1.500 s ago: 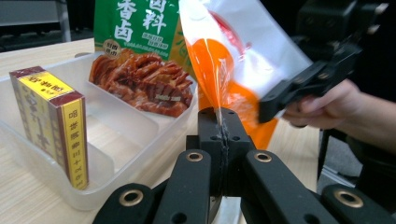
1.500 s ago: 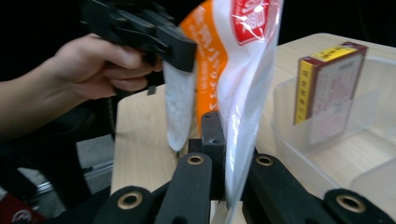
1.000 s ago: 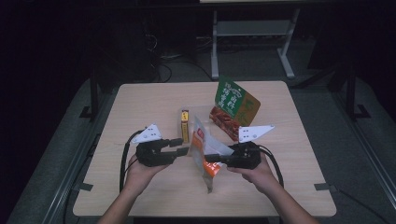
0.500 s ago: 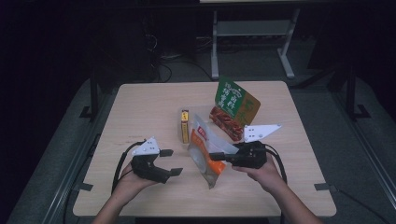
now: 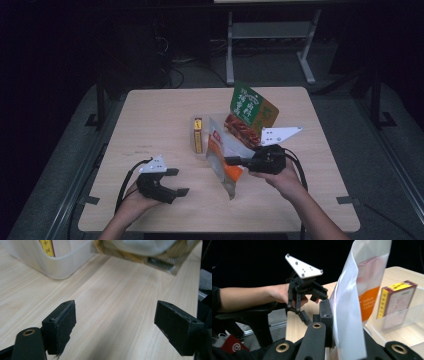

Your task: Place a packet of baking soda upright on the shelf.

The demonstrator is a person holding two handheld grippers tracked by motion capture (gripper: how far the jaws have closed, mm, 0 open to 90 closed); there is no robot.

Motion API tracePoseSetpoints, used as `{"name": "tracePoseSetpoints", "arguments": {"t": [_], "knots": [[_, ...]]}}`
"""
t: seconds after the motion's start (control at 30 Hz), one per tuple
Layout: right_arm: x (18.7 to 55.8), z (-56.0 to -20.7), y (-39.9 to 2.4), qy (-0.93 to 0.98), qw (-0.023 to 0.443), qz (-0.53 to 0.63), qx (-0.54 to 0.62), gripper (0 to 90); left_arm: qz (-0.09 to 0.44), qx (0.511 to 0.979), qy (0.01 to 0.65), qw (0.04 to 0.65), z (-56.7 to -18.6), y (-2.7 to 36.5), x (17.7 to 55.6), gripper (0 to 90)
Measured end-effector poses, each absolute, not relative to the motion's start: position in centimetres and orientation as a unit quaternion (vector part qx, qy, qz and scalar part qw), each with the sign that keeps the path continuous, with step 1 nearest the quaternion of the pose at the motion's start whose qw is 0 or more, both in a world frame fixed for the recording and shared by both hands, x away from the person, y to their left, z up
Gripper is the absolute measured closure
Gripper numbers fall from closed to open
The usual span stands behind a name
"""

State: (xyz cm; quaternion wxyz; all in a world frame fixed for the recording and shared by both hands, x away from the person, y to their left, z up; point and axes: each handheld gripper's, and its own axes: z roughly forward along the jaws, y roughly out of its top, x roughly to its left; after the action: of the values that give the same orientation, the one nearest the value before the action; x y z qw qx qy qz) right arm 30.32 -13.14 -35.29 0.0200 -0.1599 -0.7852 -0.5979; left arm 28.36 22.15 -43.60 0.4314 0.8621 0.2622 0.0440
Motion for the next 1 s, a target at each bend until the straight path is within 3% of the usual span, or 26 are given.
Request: {"name": "tracePoseSetpoints", "arguments": {"t": [1.0], "knots": [[36.6,-32.0,-12.3,-0.775,-0.042,-0.594,-0.212,90.0,0.035,0.870,0.259,0.417,-44.4,21.7,28.3,16.3]]}}
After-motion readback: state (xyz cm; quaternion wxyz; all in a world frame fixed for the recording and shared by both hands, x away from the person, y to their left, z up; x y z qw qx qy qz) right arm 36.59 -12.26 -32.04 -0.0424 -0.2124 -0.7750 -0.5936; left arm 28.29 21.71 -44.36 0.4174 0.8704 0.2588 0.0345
